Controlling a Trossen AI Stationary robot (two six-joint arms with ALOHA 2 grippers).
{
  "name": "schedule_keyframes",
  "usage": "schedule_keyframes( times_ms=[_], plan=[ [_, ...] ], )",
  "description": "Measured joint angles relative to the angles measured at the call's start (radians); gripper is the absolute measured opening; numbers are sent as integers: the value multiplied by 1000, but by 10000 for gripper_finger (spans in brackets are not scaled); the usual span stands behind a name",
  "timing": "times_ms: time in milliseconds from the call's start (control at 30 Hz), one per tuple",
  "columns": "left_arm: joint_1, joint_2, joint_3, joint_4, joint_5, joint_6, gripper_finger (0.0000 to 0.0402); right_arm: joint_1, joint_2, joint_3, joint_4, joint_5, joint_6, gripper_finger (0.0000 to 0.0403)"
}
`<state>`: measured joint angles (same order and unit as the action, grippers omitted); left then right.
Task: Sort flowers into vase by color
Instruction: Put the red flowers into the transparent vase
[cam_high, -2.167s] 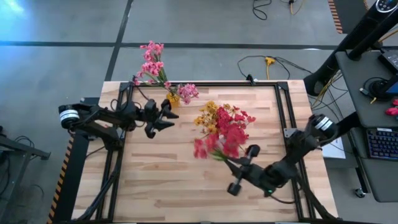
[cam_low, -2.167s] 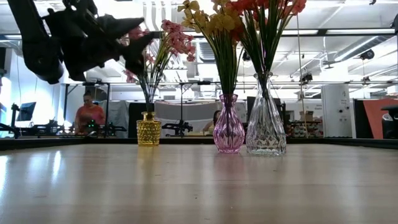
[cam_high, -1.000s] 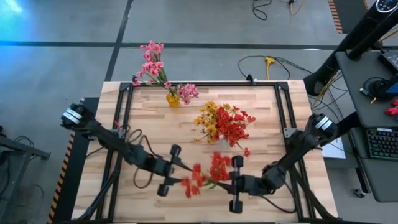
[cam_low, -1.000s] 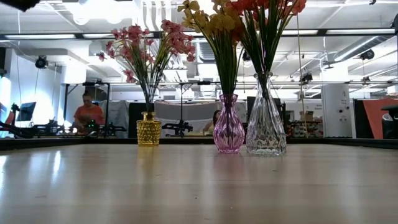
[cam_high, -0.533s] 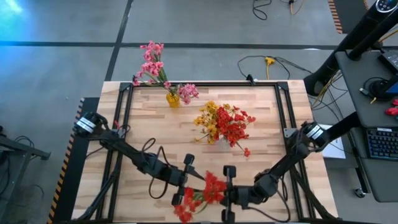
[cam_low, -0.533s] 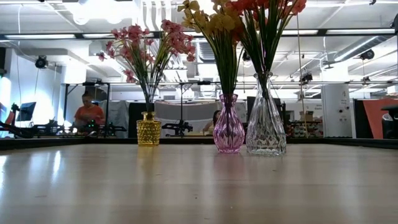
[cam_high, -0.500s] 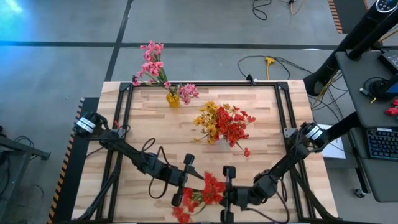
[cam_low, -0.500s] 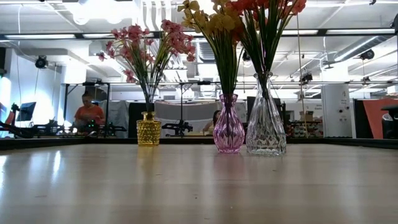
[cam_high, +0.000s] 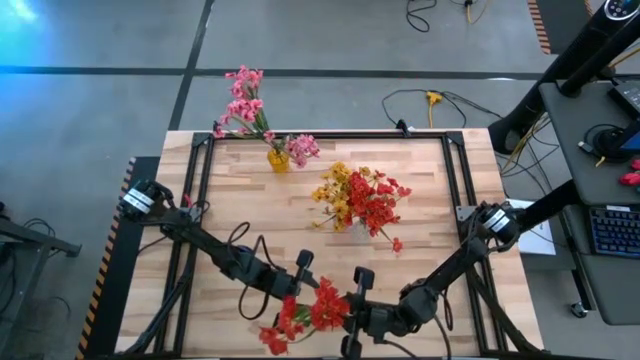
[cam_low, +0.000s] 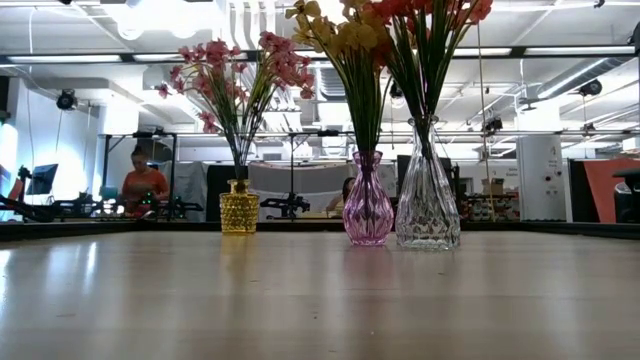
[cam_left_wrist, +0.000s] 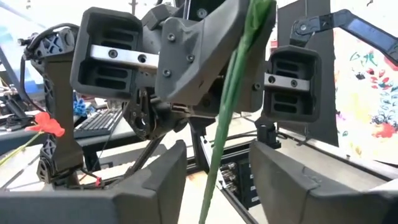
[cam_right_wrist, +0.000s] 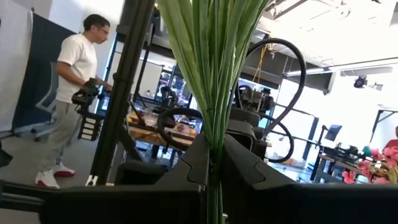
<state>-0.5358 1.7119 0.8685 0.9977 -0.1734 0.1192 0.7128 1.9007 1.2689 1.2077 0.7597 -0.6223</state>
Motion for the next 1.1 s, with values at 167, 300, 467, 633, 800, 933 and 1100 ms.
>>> schedule_keyframes(
  times_ms=[167, 300, 467, 633, 800, 933, 1100],
  plan=[
    [1, 0, 6, 0, 0, -8, 103, -7, 0, 3, 3, -3, -5, 13],
    [1, 0, 13, -6, -1, -9, 79, -23, 0, 3, 2, -15, 15, 13],
    [1, 3, 17, -13, -2, 2, 72, -27, 0, 3, 2, -42, 19, 13],
    [0, 3, 14, -29, -32, 1, 11, -24, 0, 3, 2, -37, 19, 14],
    [-2, 2, 13, -57, -77, -32, 4, -10, 0, 3, 1, 71, 28, 48],
    [-11, -7, 12, -124, -125, -61, 2, 22, -8, 3, -23, 182, 27, 99],
    [-20, -35, 17, -254, -192, -101, 2, 66, -21, 29, -89, 354, 19, 168]
  ],
)
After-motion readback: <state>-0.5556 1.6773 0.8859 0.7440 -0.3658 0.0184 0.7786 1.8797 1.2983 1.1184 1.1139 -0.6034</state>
